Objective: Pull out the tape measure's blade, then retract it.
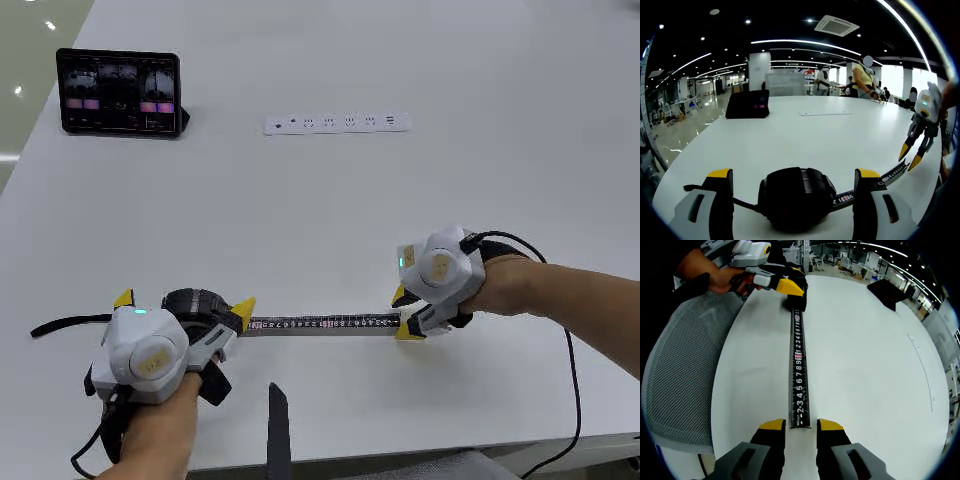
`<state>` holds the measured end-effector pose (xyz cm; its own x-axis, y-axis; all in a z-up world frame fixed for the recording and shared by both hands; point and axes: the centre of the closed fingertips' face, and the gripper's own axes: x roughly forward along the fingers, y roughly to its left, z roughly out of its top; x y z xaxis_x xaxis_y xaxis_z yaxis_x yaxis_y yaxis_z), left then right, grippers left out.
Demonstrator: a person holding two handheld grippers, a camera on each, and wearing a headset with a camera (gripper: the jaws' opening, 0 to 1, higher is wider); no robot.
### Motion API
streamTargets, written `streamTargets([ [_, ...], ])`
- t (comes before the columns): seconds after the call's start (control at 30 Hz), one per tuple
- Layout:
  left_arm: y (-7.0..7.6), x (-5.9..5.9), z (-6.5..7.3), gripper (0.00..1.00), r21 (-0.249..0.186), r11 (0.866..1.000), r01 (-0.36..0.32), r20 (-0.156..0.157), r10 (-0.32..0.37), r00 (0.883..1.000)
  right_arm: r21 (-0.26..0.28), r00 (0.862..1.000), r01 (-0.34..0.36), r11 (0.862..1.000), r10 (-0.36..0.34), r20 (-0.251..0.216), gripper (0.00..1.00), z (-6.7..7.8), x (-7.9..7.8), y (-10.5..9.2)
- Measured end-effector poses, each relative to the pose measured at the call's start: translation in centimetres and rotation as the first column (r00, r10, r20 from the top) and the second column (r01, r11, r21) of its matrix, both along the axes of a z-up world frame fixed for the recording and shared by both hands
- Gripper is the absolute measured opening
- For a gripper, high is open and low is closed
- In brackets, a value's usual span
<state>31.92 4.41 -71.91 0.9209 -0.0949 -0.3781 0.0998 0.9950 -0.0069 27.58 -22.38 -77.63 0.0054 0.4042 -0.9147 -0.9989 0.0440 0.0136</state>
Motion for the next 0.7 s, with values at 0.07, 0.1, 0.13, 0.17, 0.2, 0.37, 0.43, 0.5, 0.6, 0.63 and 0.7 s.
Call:
streamTargets([
  [0.07, 0.06, 0.08, -0.02, 0.99, -0.004, 1.000, -0.007, -0.001, 0.007, 1.000, -0.005, 1.000, -0.003, 1.000, 0.003, 0.003, 0.17, -0.08, -0.04, 0.02],
  [0.1, 0.07, 0.09, 0.00, 0.99, -0.005, 1.000, -0.009, -0.001, 0.009, 1.000, -0.007, 1.000, -0.002, 1.000, 0.002, 0.002, 0.15, -0.11, -0.08, 0.02],
  [0.13, 0.05, 0.09, 0.03, 0.99, -0.006, 1.000, -0.010, 0.000, 0.010, 1.000, -0.012, 1.000, 0.002, 1.000, -0.002, 0.001, 0.14, -0.23, -0.12, -0.02],
  [0.17, 0.05, 0.08, 0.03, 0.99, -0.006, 1.000, -0.010, 0.000, 0.010, 1.000, -0.014, 1.000, 0.001, 1.000, -0.001, 0.008, 0.13, -0.31, -0.04, -0.03],
  [0.2, 0.05, 0.08, 0.05, 0.99, -0.009, 1.000, -0.012, 0.000, 0.012, 1.000, -0.024, 1.000, 0.003, 1.000, -0.002, 0.012, 0.12, -0.43, 0.01, -0.15],
  [0.37, 0.12, 0.01, -0.02, 0.99, -0.016, 1.000, -0.022, -0.005, 0.022, 1.000, -0.031, 1.000, 0.000, 1.000, 0.000, 0.021, 0.12, -0.52, 0.39, -0.21],
  [0.43, 0.12, 0.01, -0.03, 0.99, -0.016, 1.000, -0.023, -0.007, 0.023, 1.000, -0.035, 1.000, 0.001, 0.999, 0.000, 0.024, 0.12, -0.51, 0.69, -0.23],
  [0.5, 0.05, 0.01, -0.09, 0.98, -0.018, 1.000, -0.022, -0.012, 0.022, 1.000, -0.045, 1.000, -0.006, 0.999, 0.007, 0.019, 0.12, -0.56, 0.74, -0.16],
  [0.6, -0.14, -0.10, -0.41, 0.95, -0.031, 0.999, -0.019, -0.031, 0.018, 0.999, -0.063, 1.000, -0.003, 0.998, 0.004, 0.012, 0.12, -0.53, 0.71, -0.13],
  [0.63, -0.16, -0.12, -0.59, 0.92, -0.035, 0.999, -0.020, -0.040, 0.019, 0.999, -0.067, 1.000, 0.008, 0.998, -0.007, 0.009, 0.12, -0.57, 0.74, -0.14],
  [0.7, -0.11, -0.22, -0.91, 0.87, -0.035, 0.999, -0.022, -0.055, 0.020, 0.998, -0.068, 1.000, 0.030, 0.997, -0.029, 0.005, 0.12, -0.60, 0.77, -0.20],
])
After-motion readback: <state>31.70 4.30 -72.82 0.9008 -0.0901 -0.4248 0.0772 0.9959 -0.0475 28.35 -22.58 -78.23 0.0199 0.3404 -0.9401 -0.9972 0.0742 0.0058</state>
